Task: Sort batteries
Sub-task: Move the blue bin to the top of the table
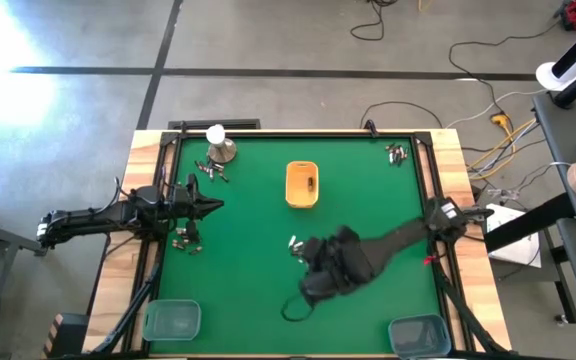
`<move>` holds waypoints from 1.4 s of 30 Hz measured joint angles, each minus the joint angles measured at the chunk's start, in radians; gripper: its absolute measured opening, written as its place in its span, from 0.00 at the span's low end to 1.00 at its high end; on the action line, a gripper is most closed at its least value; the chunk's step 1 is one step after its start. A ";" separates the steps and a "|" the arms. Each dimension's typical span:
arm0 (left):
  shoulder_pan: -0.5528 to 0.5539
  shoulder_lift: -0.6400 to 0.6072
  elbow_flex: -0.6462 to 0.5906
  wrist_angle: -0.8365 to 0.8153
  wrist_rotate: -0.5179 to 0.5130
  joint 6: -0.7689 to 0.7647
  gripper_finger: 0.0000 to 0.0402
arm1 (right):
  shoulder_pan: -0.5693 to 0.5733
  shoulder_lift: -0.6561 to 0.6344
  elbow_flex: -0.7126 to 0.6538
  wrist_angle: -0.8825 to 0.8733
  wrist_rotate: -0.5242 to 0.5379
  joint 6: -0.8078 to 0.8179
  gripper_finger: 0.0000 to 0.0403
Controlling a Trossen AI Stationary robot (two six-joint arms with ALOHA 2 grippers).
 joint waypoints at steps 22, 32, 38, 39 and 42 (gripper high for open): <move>0.000 0.000 0.000 0.081 0.003 -0.129 0.00 | 0.324 0.006 -0.197 0.083 -0.524 1.161 0.62; 0.000 0.000 0.000 0.069 0.002 -0.099 0.00 | 0.383 0.006 -0.284 0.129 -0.673 1.238 0.66; 0.000 0.000 0.000 0.071 0.002 -0.099 0.00 | 0.385 0.005 -0.364 0.166 -0.681 1.218 0.55; 0.000 0.000 0.000 0.071 0.002 -0.100 0.00 | 0.385 0.005 -0.381 0.186 -0.681 1.211 0.53; 0.000 0.000 0.000 0.071 0.002 -0.102 0.00 | 0.384 0.005 -0.440 0.291 -0.681 1.198 0.48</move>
